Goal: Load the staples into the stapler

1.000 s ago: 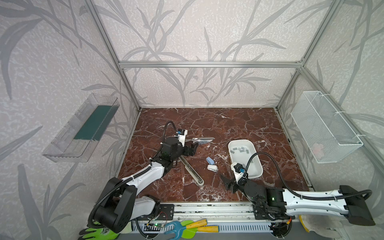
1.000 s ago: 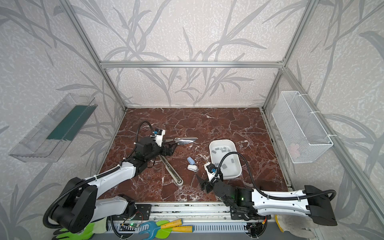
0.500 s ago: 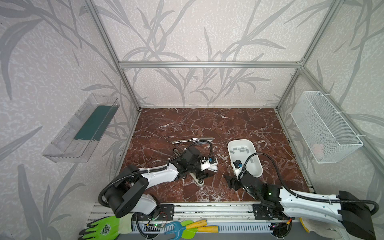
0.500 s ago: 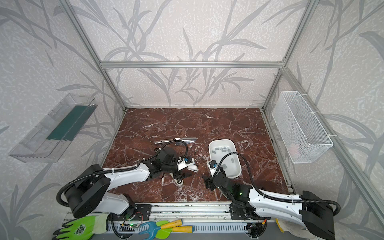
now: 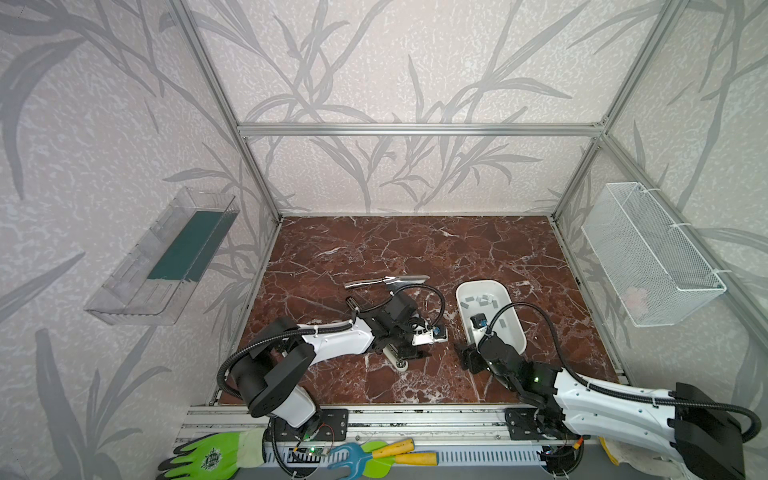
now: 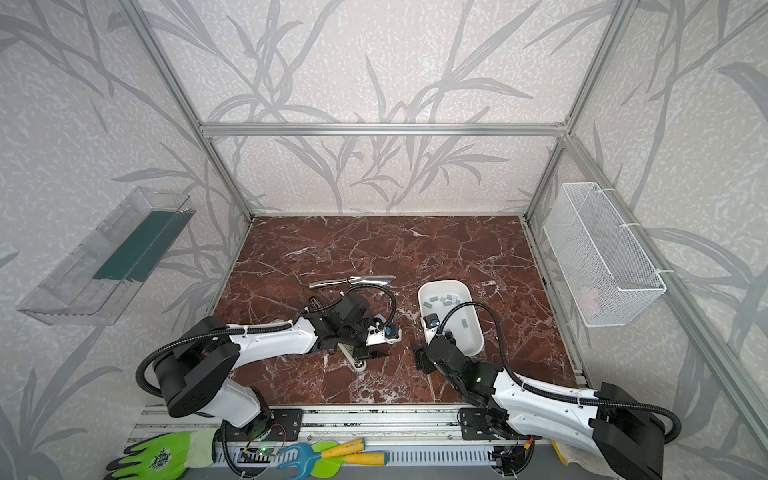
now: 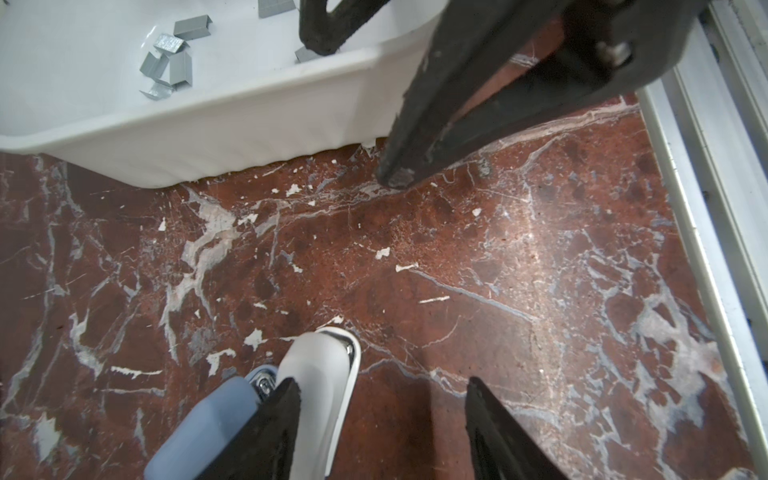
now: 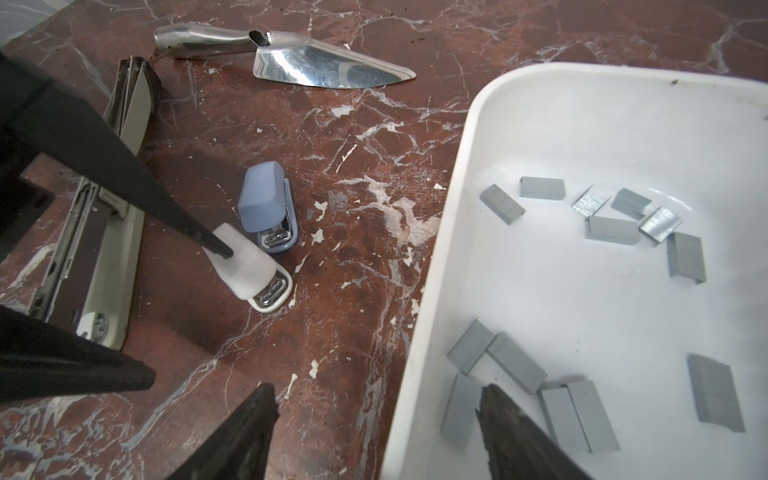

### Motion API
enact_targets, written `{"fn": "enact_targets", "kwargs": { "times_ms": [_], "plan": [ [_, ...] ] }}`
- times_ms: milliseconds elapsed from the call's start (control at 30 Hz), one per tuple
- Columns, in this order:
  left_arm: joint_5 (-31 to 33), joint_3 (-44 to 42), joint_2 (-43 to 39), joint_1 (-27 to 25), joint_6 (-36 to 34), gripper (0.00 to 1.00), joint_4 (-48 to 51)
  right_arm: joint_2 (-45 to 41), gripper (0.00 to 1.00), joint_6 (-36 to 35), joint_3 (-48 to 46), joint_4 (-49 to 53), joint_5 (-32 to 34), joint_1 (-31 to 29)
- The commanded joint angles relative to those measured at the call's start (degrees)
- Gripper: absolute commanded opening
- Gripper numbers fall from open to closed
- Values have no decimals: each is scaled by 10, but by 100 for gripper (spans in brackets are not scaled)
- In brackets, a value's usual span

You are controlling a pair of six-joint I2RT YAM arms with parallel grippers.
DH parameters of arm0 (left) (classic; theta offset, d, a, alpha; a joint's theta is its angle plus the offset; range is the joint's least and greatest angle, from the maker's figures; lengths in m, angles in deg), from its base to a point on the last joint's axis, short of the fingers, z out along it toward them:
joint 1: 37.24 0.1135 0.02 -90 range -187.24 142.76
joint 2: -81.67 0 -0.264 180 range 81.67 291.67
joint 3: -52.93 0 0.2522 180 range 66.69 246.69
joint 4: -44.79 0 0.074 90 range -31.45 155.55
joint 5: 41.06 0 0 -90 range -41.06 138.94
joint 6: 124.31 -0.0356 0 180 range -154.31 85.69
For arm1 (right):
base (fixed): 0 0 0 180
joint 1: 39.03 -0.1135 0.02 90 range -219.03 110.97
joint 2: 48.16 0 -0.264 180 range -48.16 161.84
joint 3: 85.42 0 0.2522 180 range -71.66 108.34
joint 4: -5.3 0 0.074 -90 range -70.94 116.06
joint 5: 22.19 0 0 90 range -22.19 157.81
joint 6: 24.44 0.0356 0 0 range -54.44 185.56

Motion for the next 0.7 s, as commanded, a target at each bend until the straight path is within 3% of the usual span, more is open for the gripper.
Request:
{"fn": "enact_targets", "kwargs": {
  "times_ms": [0,267,500,667],
  "plan": [
    [41,17,20,1,-18,64,15,-4,78,2,29,41,25,2],
    [85,27,53,4,-17,64,-27,36,77,32,64,93,82,3],
    [57,53,67,5,-30,48,15,41,72,64,67,113,106,13],
    [30,68,73,5,-35,44,33,19,69,80,57,118,103,27]
  ]
}}
